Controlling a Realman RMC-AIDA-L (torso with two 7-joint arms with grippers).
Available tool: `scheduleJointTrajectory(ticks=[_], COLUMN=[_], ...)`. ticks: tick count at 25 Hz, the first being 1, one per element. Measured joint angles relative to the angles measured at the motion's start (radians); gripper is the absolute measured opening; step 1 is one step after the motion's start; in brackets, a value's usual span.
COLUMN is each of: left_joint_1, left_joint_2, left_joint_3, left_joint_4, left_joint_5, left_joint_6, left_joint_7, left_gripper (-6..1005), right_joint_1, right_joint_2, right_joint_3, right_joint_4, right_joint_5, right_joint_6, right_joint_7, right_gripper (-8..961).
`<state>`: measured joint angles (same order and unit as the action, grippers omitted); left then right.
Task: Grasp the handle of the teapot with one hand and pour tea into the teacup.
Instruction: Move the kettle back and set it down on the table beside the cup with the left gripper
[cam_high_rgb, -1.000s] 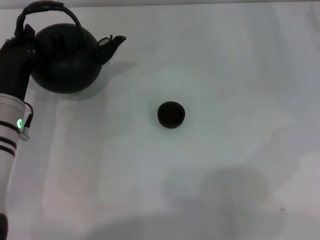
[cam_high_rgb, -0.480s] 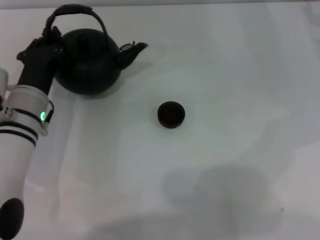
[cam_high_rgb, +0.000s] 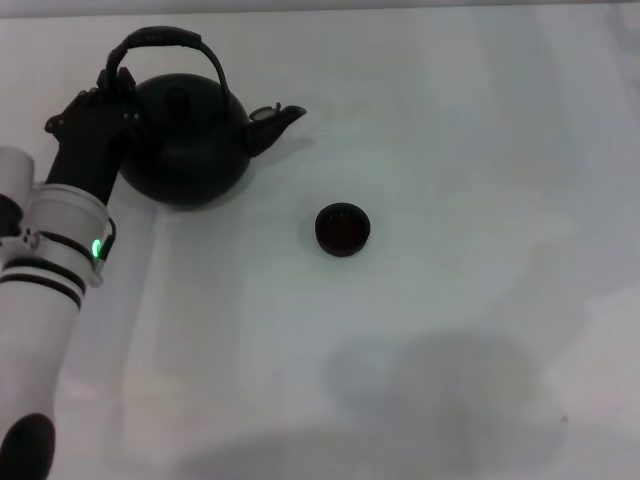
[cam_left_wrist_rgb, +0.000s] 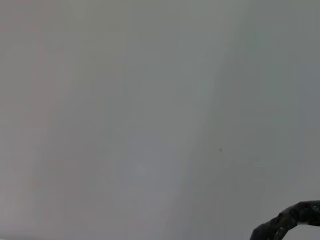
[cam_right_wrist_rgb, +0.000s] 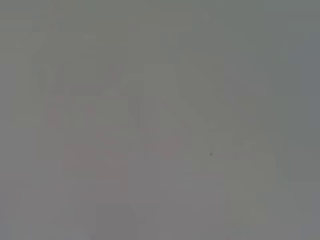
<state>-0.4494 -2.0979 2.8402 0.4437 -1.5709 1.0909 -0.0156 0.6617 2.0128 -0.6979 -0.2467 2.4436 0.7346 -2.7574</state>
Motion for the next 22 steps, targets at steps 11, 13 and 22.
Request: scheduleJointTrajectory(ticks=[11, 13, 22], left_joint_1=[0.049, 0.051, 0.058], left_joint_2=[-0.004, -0.004, 0.0], left_joint_3=[-0.001, -0.001, -0.001], left_joint_4=[0.079, 0.081, 0.102], left_joint_5=[-0.003, -0.002, 0.0], left_joint_6=[0.017, 0.017, 0.012], left_joint_7=[0.121, 0.121, 0.121], left_gripper=[135, 135, 208], right_joint_1=[-0.003, -0.005, -0.015], right_joint_2=[0.0, 0.0, -0.002], right_joint_3=[-0.005, -0.005, -0.008], right_joint_4=[0.003, 0.001, 0.0], right_joint_5=[0.0, -0.001, -0.002], right_joint_6=[0.004, 0.005, 0.008], right_joint_7=[0.0, 0.0, 0.002], right_gripper=[840, 840, 840])
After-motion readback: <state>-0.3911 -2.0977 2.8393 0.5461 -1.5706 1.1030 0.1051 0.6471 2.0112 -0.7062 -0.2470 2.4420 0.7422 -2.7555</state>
